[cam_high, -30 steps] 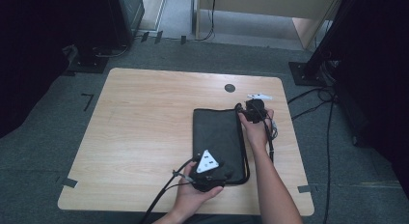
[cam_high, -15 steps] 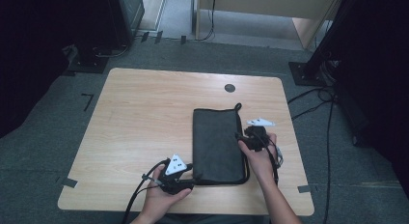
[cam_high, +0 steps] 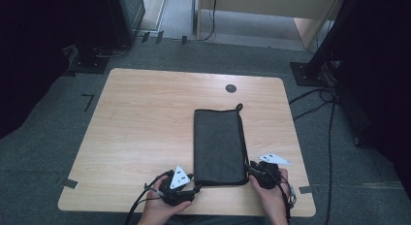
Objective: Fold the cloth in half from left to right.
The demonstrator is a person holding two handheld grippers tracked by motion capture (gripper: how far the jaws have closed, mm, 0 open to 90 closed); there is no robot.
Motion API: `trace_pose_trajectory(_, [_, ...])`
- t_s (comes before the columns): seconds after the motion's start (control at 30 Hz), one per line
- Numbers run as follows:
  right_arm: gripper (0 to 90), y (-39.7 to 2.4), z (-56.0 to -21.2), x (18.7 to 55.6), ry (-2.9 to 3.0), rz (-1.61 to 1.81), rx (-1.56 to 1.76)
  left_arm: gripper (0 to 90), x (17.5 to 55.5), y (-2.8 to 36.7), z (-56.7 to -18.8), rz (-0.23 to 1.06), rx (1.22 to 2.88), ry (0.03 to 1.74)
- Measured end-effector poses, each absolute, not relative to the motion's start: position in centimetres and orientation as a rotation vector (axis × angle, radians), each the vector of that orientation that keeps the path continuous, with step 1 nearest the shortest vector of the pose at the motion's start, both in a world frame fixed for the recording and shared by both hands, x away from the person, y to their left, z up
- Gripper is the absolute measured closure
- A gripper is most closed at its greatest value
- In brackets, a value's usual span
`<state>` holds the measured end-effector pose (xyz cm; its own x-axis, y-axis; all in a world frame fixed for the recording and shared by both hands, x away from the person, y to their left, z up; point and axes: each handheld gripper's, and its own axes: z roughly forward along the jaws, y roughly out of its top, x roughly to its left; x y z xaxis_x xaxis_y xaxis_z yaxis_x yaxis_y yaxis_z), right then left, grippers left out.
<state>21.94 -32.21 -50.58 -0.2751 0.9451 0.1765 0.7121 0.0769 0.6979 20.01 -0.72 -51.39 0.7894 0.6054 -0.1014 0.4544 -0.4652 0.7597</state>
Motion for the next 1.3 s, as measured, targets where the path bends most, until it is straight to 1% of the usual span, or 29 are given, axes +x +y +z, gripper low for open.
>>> trace_pose_trajectory(0.17, [69.1,-32.1,-50.8,20.3,2.055,1.054,1.678,59.7,19.5,-0.8,-51.4,0.25,2.15,0.749])
trace_pose_trajectory(0.23, [71.5,-31.9,-50.9,20.0,2.066,1.054,1.681,61.2,19.3,-0.9,-51.4,0.265,2.16,0.734])
trace_pose_trajectory(0.37, [85.6,-31.7,-51.0,19.8,2.085,1.059,1.663,65.3,19.2,-1.1,-51.5,0.291,2.168,0.726])
trace_pose_trajectory(0.43, [88.7,-31.4,-50.9,19.8,2.092,1.048,1.647,68.0,19.2,-1.1,-51.5,0.297,2.169,0.73])
trace_pose_trajectory(0.57, [89.1,-31.7,-50.3,19.7,2.081,1.054,1.653,71.6,19.1,-1.1,-51.5,0.309,2.171,0.722])
trace_pose_trajectory(0.63, [89.1,-32.0,-50.1,19.6,2.065,1.06,1.663,75.2,18.9,-1.2,-51.5,0.322,2.186,0.698])
trace_pose_trajectory(0.73, [89.1,-32.3,-50.2,19.5,2.058,1.037,1.691,77.8,18.6,-1.4,-51.6,0.345,2.212,0.662])
trace_pose_trajectory(0.87, [89.0,-32.3,-50.4,19.5,2.059,1.002,1.696,85.7,18.7,-1.4,-51.6,0.335,2.218,0.646])
trace_pose_trajectory(0.93, [89.1,-32.3,-50.3,19.4,2.051,1.012,1.69,87.9,18.6,-1.3,-51.6,0.33,2.217,0.641])
trace_pose_trajectory(1.03, [89.0,-32.3,-49.9,19.1,2.037,1.017,1.678,88.7,18.5,-1.2,-51.6,0.334,2.216,0.628])
trace_pose_trajectory(1.13, [86.8,-32.3,-50.5,19.3,2.06,0.961,1.69,87.7,18.6,-1.2,-51.6,0.318,2.217,0.623])
trace_pose_trajectory(1.17, [86.2,-32.3,-50.7,19.3,2.061,0.961,1.686,86.0,18.6,-1.0,-51.5,0.298,2.214,0.614])
trace_pose_trajectory(1.2, [83.0,-32.4,-50.7,19.3,2.057,0.968,1.697,81.3,18.6,-1.0,-51.5,0.275,2.203,0.611])
trace_pose_trajectory(1.27, [72.6,-32.4,-50.6,19.4,2.035,0.935,1.695,72.7,18.8,-0.5,-51.2,0.216,2.167,0.589])
trace_pose_trajectory(1.3, [69.9,-32.5,-50.5,19.3,2.02,0.938,1.702,70.0,18.9,-0.2,-51.0,0.186,2.143,0.593])
